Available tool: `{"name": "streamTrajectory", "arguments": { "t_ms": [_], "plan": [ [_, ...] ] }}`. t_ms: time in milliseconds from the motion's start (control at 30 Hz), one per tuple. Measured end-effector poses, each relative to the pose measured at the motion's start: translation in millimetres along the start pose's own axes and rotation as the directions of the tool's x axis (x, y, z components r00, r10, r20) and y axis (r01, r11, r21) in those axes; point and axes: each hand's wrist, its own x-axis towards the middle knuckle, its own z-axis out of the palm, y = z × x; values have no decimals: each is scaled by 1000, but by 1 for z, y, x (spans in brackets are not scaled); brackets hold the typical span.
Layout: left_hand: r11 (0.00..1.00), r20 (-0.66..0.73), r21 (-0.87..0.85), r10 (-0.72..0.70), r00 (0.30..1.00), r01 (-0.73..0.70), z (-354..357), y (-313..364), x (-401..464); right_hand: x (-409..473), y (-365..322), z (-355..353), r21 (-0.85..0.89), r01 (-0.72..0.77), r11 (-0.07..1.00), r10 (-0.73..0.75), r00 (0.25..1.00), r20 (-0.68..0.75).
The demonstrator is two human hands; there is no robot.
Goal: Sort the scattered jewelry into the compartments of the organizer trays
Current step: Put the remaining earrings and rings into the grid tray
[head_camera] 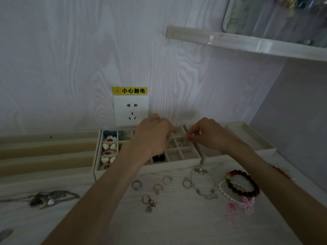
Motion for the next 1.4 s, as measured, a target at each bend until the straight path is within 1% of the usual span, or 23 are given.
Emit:
{"name": "streamTrajectory", "arguments": {
  "t_ms": [100, 167, 333, 500, 633, 833, 933, 1000, 1033, 1100, 1200, 1400],
  "plan": [
    [999, 116, 12, 38, 993, -40, 6, -1, 1, 4, -2, 3, -72, 6, 997, -5, 1000, 16],
    [999, 147, 24, 43, 988, -47, 7, -1, 0, 4, -3, 5, -107, 8, 994, -6, 1000, 22],
    [999, 148, 34, 28, 989, -34, 7, -3, 0, 6, -6, 11, -151, -9, 988, 10, 1000, 5],
    [1000, 143, -4, 11, 990, -10, 8, -2, 1, 4, -8, 19, -330, 7, 944, -50, 992, -120],
    [1000, 155, 2, 25, 988, -26, 5, 0, -2, 3, -9, 21, -418, 23, 908, -85, 988, -131],
    [1000, 171, 7, 25, 985, -27, 1, 3, -4, 4, -12, 17, -422, 25, 906, -63, 995, -77],
    [1000, 142, -7, 19, 990, -18, 0, 3, -4, -1, -14, 1, -334, 40, 942, -56, 998, -40],
    [999, 100, -6, 37, 994, -37, 1, 3, -3, -7, -11, -10, -267, 74, 961, -80, 997, -11],
    [999, 86, 0, 53, 995, -53, 2, 3, -3, -10, -9, -14, -262, 97, 960, -99, 995, 5],
    [996, 84, 19, 85, 993, -87, 4, 4, -3, -11, -5, -15, -280, 129, 951, -121, 992, 45],
    [992, 106, 39, 112, 988, -117, 8, 6, -3, -10, -1, -10, -296, 141, 945, -113, 988, 107],
    [988, 117, 77, 121, 986, -131, 12, 3, -2, -10, -2, -7, -309, 156, 938, -113, 982, 153]
  ]
}}
